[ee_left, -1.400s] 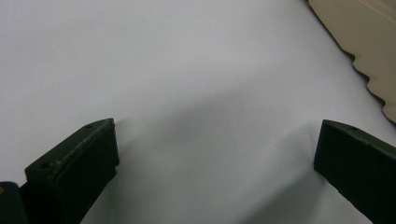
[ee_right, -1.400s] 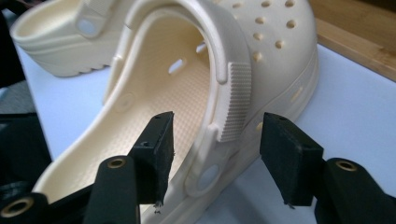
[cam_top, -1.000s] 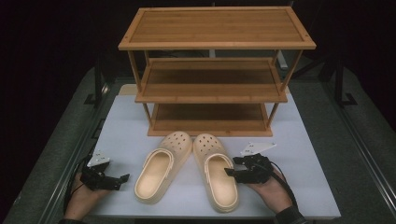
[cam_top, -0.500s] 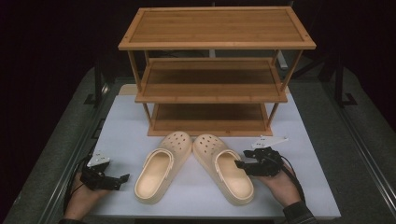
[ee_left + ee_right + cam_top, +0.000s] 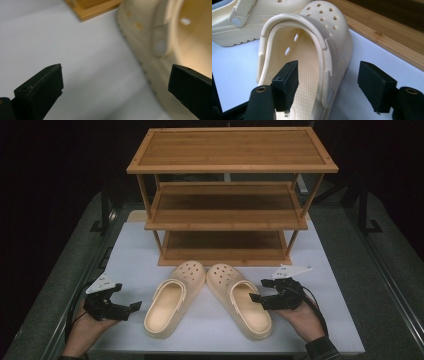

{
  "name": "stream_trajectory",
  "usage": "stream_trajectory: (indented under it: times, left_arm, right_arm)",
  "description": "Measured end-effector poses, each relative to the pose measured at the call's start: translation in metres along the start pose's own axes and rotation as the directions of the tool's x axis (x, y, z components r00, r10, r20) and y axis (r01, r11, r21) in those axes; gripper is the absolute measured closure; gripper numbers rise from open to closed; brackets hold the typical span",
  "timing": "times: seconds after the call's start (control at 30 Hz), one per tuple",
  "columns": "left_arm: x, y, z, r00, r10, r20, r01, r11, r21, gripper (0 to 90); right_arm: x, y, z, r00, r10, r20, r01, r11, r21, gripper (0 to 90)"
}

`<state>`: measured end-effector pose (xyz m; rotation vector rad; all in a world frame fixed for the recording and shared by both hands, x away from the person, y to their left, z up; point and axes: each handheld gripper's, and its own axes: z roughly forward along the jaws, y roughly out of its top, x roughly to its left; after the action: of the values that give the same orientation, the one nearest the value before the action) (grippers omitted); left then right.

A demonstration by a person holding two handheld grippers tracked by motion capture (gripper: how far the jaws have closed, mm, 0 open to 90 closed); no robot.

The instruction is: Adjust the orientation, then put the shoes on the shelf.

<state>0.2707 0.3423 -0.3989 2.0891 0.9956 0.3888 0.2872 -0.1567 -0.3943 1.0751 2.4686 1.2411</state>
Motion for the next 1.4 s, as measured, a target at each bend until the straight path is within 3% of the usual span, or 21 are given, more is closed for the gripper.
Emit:
stream_trajectory:
  times: [0.3, 0.37, 0.43, 0.63, 0.77, 0.87, 1.17, 1.2, 1.23, 1.27, 1.4]
  left_arm:
    - [-0.021, 0.026, 0.012, 0.9963, 0.062, 0.059, -0.062, 0.998, -0.015, 0.5]
    - [-0.025, 0.032, 0.015, 0.9936, 0.077, 0.083, -0.075, 0.9968, -0.028, 3.6]
    - [-0.029, 0.038, 0.02, 0.989, 0.106, 0.103, -0.103, 0.994, -0.037, 14.5]
    - [-0.034, 0.045, 0.032, 0.9892, 0.114, 0.093, -0.11, 0.9931, -0.039, 15.4]
    - [-0.037, 0.049, 0.042, 0.9872, 0.128, 0.094, -0.126, 0.9917, -0.026, 20.6]
    - [-0.038, 0.052, 0.047, 0.9865, 0.133, 0.095, -0.132, 0.991, -0.02, 29.9]
    - [-0.04, 0.055, 0.059, 0.9856, 0.152, 0.073, -0.152, 0.9883, -0.009, 51.1]
    - [-0.04, 0.055, 0.059, 0.9858, 0.154, 0.067, -0.153, 0.9881, -0.011, 61.3]
    - [-0.04, 0.056, 0.058, 0.9861, 0.154, 0.061, -0.154, 0.988, -0.012, 61.3]
    - [-0.04, 0.056, 0.056, 0.9855, 0.162, 0.05, -0.162, 0.9868, -0.006, 67.0]
    - [-0.044, 0.058, 0.054, 0.9804, 0.196, 0.012, -0.197, 0.9804, 0.012, 73.7]
  right_arm:
    - [0.002, 0.004, 0.004, 0.9999, -0.013, -0.002, 0.013, 1.0, -0.001, 30.7]
    - [0.002, 0.004, 0.005, 0.9999, -0.015, -0.003, 0.015, 1.0, 0.0, 30.7]
    - [0.002, 0.005, 0.007, 0.9998, -0.017, -0.005, 0.017, 1.0, 0.002, 30.7]
    - [0.002, 0.009, 0.013, 0.9996, -0.027, -0.005, 0.027, 1.0, 0.007, 30.7]
    - [0.003, 0.011, 0.017, 0.9992, -0.041, 0.001, 0.041, 0.999, 0.002, 33.1]
    - [0.004, 0.014, 0.024, 0.9974, -0.072, 0.006, 0.072, 0.997, 0.007, 42.2]
    - [0.002, 0.02, 0.035, 0.9956, -0.088, 0.033, 0.088, 0.996, 0.008, 61.5]
    - [0.003, 0.02, 0.034, 0.994, -0.101, 0.042, 0.101, 0.995, 0.008, 64.9]
    - [0.003, 0.02, 0.034, 0.994, -0.101, 0.042, 0.101, 0.995, 0.008, 64.9]
    - [0.005, 0.02, 0.033, 0.9912, -0.12, 0.056, 0.12, 0.993, 0.011, 67.8]
    - [0.008, 0.021, 0.031, 0.9818, -0.164, 0.097, 0.163, 0.987, 0.018, 73.4]
